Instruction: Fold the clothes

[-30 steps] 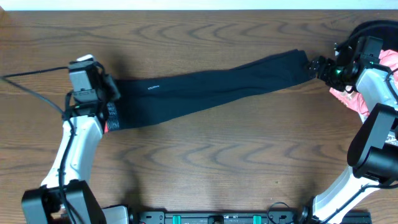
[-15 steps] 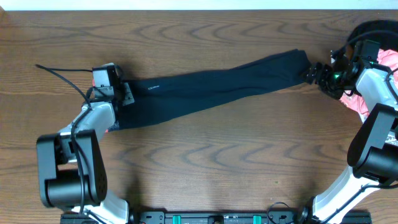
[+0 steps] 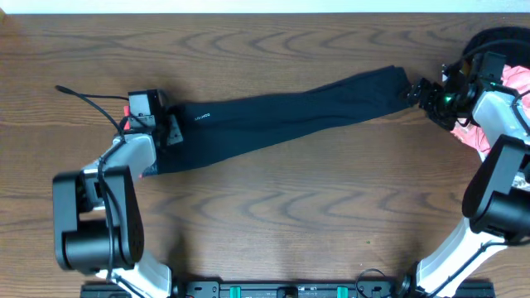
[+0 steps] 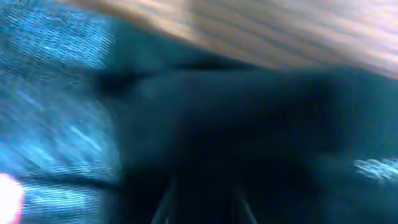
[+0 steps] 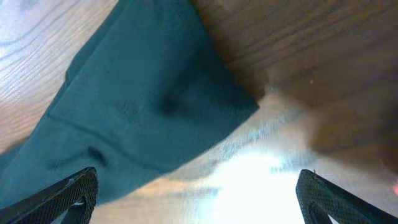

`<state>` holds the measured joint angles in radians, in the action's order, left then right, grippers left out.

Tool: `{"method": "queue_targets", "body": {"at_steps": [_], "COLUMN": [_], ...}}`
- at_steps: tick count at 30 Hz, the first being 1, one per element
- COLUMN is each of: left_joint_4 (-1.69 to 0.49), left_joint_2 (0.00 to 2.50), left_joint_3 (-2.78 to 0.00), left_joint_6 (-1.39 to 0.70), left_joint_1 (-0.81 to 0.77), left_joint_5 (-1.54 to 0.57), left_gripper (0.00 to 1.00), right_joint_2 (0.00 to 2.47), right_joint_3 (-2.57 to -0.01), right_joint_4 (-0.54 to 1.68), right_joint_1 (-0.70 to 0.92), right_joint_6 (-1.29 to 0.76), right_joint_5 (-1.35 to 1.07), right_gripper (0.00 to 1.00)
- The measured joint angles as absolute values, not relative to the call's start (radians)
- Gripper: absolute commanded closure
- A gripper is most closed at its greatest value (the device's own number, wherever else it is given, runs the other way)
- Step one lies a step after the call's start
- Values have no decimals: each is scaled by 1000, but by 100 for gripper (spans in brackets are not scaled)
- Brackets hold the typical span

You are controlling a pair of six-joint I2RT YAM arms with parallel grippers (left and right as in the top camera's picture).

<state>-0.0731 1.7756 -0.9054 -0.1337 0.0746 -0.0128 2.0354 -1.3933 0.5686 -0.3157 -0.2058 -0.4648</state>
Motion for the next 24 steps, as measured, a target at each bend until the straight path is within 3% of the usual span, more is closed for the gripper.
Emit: {"method": "queue_targets", "body": {"at_steps": [9, 24], "left_joint_4": [-165, -256], "left_joint_2": [1539, 1531], "left_joint_3": [-906, -906], "left_joint_6": [-134, -134], "left_joint_1": [-41, -51], "left_joint_5": [-83, -98], "left_gripper": [69, 70], "right_joint_2": [2135, 2212], "right_joint_3": [-1422, -1475], "right_joint_4": [426, 340], "right_joint_1": [-304, -290], "right_joint_6": [-229, -282], "right_joint_5": [-561, -648], "right_gripper": [1, 8]}}
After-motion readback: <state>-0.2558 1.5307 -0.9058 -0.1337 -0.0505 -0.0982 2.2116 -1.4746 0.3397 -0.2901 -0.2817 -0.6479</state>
